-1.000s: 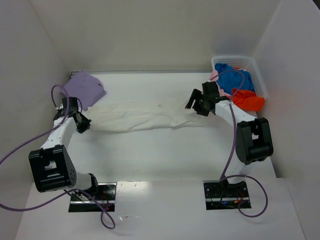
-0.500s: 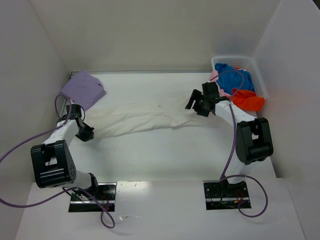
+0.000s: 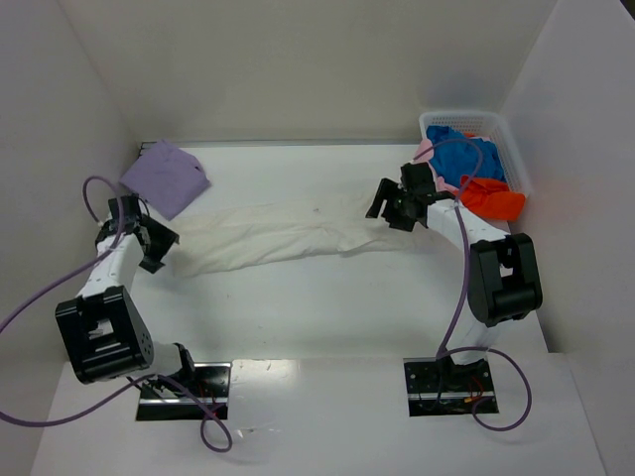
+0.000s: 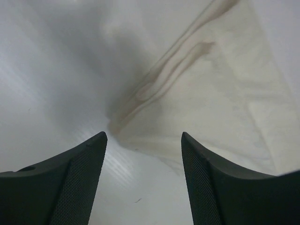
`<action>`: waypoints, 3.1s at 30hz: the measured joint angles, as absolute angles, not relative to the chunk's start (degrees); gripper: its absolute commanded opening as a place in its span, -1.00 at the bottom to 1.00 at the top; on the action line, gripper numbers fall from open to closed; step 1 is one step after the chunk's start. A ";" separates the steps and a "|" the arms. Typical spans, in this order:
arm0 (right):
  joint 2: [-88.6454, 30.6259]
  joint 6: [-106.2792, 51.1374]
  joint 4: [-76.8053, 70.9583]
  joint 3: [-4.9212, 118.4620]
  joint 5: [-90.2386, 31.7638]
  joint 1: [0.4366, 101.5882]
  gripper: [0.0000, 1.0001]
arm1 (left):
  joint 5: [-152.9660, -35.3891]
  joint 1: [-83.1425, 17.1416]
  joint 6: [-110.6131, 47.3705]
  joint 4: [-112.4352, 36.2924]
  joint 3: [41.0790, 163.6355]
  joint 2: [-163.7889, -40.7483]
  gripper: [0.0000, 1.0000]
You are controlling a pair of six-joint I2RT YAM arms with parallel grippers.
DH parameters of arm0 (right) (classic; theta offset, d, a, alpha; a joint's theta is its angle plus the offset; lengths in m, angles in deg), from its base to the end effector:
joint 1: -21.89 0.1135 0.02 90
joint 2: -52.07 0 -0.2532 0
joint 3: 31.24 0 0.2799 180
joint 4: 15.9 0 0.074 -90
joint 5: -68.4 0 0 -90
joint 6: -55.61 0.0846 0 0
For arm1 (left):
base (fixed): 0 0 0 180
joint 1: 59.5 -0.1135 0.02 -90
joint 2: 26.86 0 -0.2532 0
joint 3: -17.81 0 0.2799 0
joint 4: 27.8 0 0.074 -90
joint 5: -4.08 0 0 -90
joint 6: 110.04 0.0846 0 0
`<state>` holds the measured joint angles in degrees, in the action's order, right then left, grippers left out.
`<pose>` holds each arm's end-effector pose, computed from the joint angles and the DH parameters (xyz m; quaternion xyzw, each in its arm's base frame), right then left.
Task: Fold and stack the t-shirts
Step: Fold the other side of the tshirt into a rectangle
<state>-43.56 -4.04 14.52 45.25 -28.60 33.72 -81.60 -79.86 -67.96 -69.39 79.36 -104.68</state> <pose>0.4009 0.0945 0.1535 0.1299 0.9278 0.1776 0.3013 0.2973 0.1171 0.1485 -0.5475 0.7889 -0.0307 0.2773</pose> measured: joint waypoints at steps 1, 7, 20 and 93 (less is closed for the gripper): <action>-43.56 -4.50 14.61 45.25 -29.26 33.72 0.59 | -82.74 -79.99 -66.96 -68.29 80.58 -104.99 0.46; -43.56 -6.29 15.31 45.25 -31.29 34.42 0.59 | -88.51 -80.06 -59.88 -60.58 87.81 -108.75 0.42; -43.63 -4.96 15.51 43.00 -31.92 40.89 0.59 | -98.54 -72.73 -47.99 -57.28 94.41 -121.65 0.44; -69.18 -7.56 15.86 76.01 -21.28 40.10 0.52 | -108.31 -67.62 -39.64 -57.72 95.53 -127.24 0.47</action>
<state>-69.18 -7.56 15.86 76.01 -21.28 40.10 -108.31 -67.62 -39.64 -57.72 95.53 -127.24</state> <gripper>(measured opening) 0.718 0.731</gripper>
